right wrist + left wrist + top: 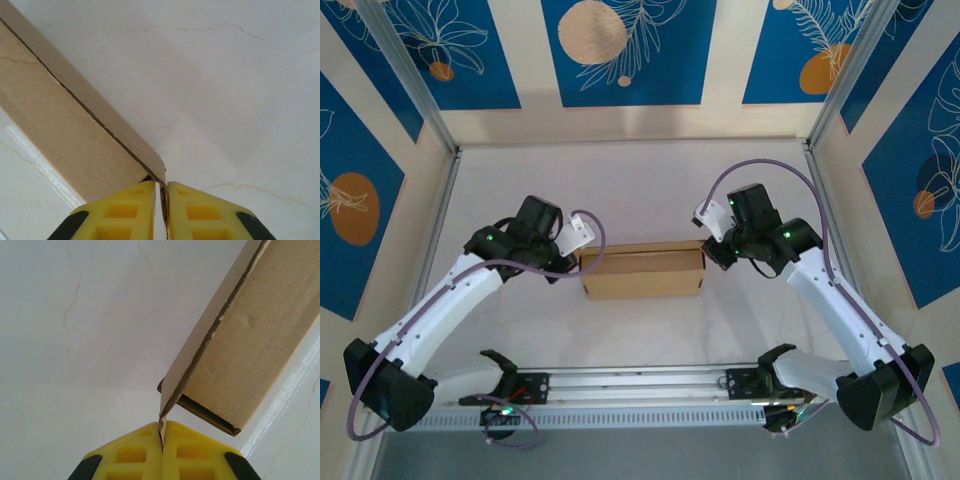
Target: Fold the paper box
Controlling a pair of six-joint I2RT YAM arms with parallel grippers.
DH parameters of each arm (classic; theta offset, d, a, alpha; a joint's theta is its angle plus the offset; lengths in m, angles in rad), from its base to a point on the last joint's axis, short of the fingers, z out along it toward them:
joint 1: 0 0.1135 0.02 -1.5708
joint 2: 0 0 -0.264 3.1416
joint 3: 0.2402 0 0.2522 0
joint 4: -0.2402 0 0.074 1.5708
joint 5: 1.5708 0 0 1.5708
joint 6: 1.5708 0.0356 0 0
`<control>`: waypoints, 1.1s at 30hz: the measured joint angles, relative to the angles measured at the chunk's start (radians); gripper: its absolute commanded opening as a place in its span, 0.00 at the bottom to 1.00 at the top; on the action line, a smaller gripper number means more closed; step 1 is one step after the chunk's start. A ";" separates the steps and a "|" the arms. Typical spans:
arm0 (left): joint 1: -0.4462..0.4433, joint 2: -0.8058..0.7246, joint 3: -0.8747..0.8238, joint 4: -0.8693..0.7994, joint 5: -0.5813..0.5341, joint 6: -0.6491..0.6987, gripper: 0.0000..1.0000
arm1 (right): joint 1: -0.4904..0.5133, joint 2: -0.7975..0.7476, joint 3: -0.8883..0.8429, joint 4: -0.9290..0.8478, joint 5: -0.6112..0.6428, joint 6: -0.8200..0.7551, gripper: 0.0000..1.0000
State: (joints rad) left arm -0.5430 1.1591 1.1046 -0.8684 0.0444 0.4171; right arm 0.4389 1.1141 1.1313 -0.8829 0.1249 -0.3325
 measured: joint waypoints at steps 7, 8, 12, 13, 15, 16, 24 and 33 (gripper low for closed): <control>0.000 0.010 0.005 0.001 0.000 0.000 0.00 | -0.002 -0.046 -0.010 0.005 0.007 -0.006 0.23; 0.000 0.010 0.006 0.001 0.000 0.000 0.00 | -0.002 -0.056 -0.022 0.008 0.008 -0.008 0.25; 0.000 0.010 0.007 0.000 0.000 0.000 0.00 | -0.004 -0.088 -0.087 0.024 0.016 -0.008 0.28; 0.000 0.010 0.007 0.000 -0.001 0.001 0.00 | -0.005 -0.092 -0.103 0.028 0.019 -0.008 0.28; 0.000 0.010 0.007 0.000 -0.001 0.001 0.00 | -0.007 -0.094 -0.126 0.031 0.025 -0.008 0.26; 0.000 0.010 0.007 0.000 -0.001 0.001 0.00 | -0.009 -0.094 -0.131 0.031 0.026 -0.008 0.24; 0.000 0.010 0.007 0.000 0.000 0.000 0.00 | -0.017 -0.058 -0.107 0.029 0.017 -0.014 0.08; 0.000 0.013 0.013 -0.003 0.000 0.001 0.00 | -0.017 0.020 -0.034 0.017 -0.025 -0.013 0.05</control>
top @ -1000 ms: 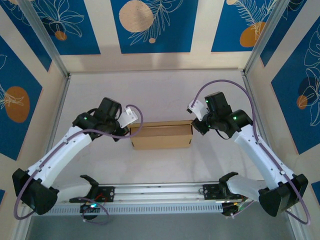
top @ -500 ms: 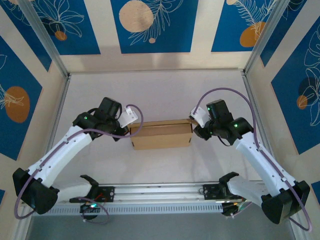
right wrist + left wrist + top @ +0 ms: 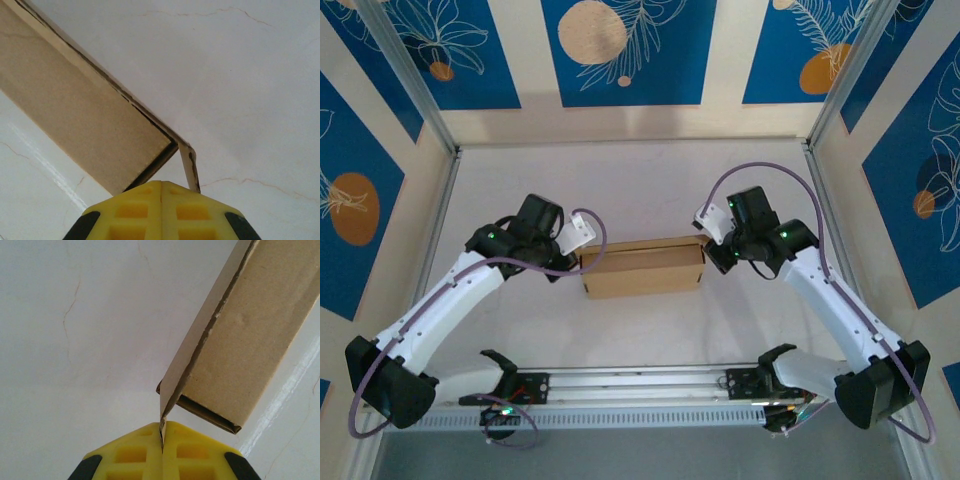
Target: Fold the paper box
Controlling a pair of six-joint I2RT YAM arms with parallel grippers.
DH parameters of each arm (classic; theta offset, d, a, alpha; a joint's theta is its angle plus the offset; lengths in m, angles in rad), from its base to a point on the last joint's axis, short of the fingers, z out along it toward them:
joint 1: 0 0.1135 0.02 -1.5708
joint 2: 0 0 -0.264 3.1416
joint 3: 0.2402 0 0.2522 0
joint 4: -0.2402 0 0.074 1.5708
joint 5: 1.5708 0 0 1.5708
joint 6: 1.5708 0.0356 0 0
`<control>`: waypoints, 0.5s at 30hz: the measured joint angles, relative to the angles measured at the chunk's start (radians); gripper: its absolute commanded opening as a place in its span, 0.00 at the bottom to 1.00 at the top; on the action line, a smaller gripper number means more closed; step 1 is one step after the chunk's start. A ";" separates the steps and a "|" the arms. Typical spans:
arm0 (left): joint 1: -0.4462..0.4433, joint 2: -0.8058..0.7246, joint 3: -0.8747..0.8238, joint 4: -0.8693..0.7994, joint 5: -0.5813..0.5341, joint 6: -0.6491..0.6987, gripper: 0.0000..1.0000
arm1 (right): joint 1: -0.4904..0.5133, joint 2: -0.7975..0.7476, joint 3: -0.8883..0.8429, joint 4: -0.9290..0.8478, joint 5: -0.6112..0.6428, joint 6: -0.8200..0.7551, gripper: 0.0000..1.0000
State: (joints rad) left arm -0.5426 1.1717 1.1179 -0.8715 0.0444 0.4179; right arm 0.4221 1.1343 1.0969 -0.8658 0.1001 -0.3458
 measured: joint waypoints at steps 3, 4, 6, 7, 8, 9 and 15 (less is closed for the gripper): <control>0.000 0.003 0.003 0.000 0.000 0.000 0.00 | 0.000 0.004 0.005 -0.004 -0.012 0.000 0.00; 0.000 0.003 0.003 0.000 0.000 -0.001 0.00 | 0.000 0.004 0.005 -0.005 -0.015 0.000 0.00; 0.000 0.003 0.005 0.000 0.001 -0.003 0.00 | 0.000 0.004 0.005 -0.010 -0.020 0.000 0.00; 0.000 0.004 0.007 -0.001 0.004 -0.009 0.00 | 0.000 0.004 0.005 -0.011 -0.022 0.001 0.00; 0.000 0.004 0.009 -0.002 0.008 -0.019 0.00 | 0.000 0.004 0.005 -0.012 -0.023 0.004 0.00; 0.000 0.005 0.011 -0.002 0.012 -0.025 0.00 | 0.000 0.004 0.005 -0.013 -0.023 0.008 0.00; 0.000 0.018 0.034 -0.003 0.027 -0.065 0.00 | 0.004 0.025 0.012 -0.017 -0.020 0.044 0.17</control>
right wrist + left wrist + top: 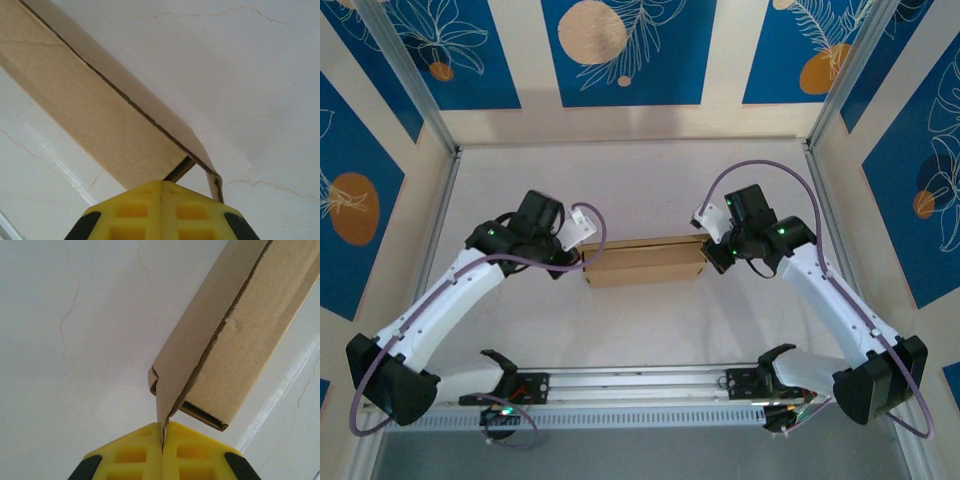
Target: Fold the paper box
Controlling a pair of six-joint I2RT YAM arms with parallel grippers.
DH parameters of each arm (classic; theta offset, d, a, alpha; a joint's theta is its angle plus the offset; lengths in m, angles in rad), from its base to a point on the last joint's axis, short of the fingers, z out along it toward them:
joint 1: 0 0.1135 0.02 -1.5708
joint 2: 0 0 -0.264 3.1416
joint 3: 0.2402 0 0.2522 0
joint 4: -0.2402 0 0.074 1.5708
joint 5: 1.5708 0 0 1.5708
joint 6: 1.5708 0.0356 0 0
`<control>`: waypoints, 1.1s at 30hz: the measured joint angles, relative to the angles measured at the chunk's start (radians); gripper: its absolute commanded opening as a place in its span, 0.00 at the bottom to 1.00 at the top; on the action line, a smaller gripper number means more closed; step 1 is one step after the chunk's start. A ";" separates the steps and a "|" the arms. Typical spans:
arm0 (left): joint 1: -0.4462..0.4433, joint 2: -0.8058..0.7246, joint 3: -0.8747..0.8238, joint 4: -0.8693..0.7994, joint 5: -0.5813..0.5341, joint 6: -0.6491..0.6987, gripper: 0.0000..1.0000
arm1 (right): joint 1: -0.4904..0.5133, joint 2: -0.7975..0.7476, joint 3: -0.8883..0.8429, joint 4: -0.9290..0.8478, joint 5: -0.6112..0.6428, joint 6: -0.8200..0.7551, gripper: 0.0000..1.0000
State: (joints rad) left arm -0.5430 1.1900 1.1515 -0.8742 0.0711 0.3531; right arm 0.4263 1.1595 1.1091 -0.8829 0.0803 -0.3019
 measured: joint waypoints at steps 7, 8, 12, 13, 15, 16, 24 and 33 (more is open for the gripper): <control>0.000 0.010 0.001 -0.001 0.000 0.000 0.00 | -0.014 -0.029 0.002 0.003 0.033 -0.009 0.30; 0.000 0.011 0.001 -0.002 0.000 0.000 0.00 | -0.022 -0.043 0.002 0.007 0.037 -0.013 0.36; 0.000 0.019 0.004 -0.003 0.000 0.002 0.00 | -0.055 -0.087 0.004 0.023 0.047 -0.024 0.56; 0.000 0.023 0.008 -0.004 0.000 0.004 0.00 | -0.060 -0.087 0.008 0.023 0.043 -0.030 0.58; 0.000 0.031 0.013 -0.005 0.000 0.004 0.00 | -0.063 -0.071 0.013 0.026 0.037 -0.034 0.58; 0.000 0.035 0.018 -0.005 0.000 0.004 0.00 | -0.063 -0.059 0.013 0.027 0.030 -0.035 0.58; 0.000 0.047 0.025 -0.004 0.000 0.004 0.00 | -0.066 0.006 0.007 0.031 -0.003 -0.034 0.41; 0.000 0.062 0.039 -0.007 -0.001 0.002 0.00 | -0.081 0.015 0.006 0.031 -0.024 -0.019 0.03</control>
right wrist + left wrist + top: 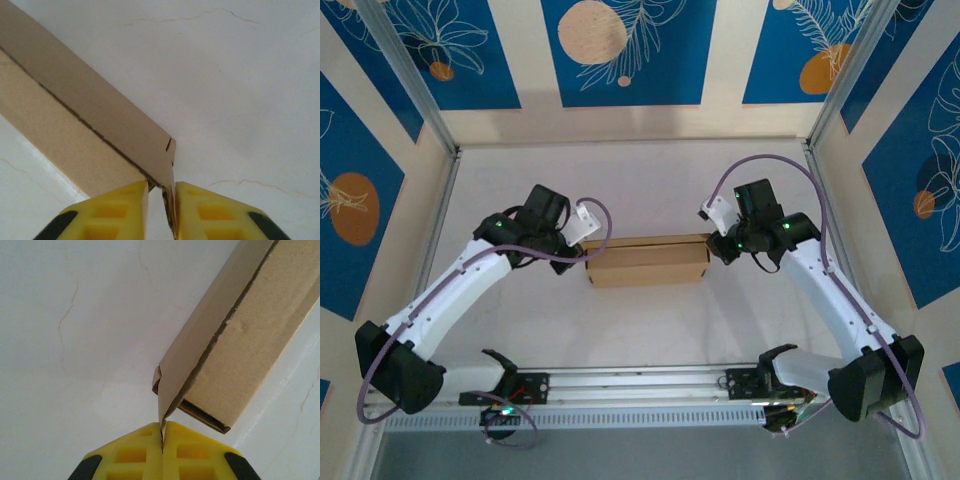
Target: Fold the paper box
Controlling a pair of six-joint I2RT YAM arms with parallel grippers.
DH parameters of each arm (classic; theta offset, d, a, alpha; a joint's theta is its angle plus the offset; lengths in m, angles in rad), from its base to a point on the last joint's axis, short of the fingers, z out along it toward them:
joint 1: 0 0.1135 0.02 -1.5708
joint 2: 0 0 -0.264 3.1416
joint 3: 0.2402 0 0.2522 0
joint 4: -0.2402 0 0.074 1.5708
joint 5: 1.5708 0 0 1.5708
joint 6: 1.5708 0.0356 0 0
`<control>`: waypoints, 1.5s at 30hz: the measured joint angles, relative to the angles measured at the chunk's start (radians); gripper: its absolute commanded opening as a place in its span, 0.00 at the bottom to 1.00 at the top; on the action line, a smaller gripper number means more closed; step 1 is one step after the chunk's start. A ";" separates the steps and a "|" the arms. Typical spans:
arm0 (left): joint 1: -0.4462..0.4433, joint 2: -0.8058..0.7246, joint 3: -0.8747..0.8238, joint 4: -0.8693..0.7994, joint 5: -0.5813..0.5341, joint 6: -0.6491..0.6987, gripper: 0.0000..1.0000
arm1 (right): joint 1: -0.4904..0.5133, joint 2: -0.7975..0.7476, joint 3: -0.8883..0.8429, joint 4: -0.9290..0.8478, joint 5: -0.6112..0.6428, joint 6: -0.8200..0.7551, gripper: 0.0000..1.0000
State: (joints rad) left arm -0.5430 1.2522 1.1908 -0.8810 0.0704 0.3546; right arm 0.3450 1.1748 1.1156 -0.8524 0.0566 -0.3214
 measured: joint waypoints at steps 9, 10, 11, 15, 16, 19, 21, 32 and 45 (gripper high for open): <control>0.001 0.009 0.022 -0.012 0.017 -0.108 0.00 | 0.001 0.038 0.045 -0.033 0.000 0.091 0.00; 0.001 0.011 0.022 -0.013 0.025 -0.128 0.00 | 0.001 0.045 0.053 -0.037 0.000 0.111 0.00; 0.003 0.013 0.022 -0.015 0.032 -0.144 0.00 | 0.001 0.053 0.061 -0.042 0.003 0.128 0.00; 0.005 0.028 0.022 -0.016 0.069 -0.221 0.00 | 0.009 0.097 0.094 -0.060 0.026 0.213 0.00; 0.007 0.032 0.022 -0.016 0.072 -0.241 0.00 | 0.014 0.106 0.101 -0.062 0.032 0.233 0.00; 0.010 0.035 0.018 -0.010 0.074 -0.298 0.00 | 0.033 0.119 0.113 -0.061 0.062 0.287 0.00; 0.010 0.035 0.016 0.002 0.071 -0.344 0.00 | 0.048 0.119 0.113 -0.061 0.090 0.325 0.00; 0.010 0.059 0.006 0.094 0.068 -0.636 0.00 | 0.086 0.118 0.113 -0.047 0.184 0.643 0.00; 0.010 0.081 -0.027 0.215 0.044 -0.798 0.00 | 0.106 0.114 0.105 -0.026 0.232 0.861 0.00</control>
State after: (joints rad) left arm -0.5331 1.3331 1.1633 -0.6662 0.1143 -0.4435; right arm 0.4511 1.2884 1.2201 -0.8780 0.2882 0.5396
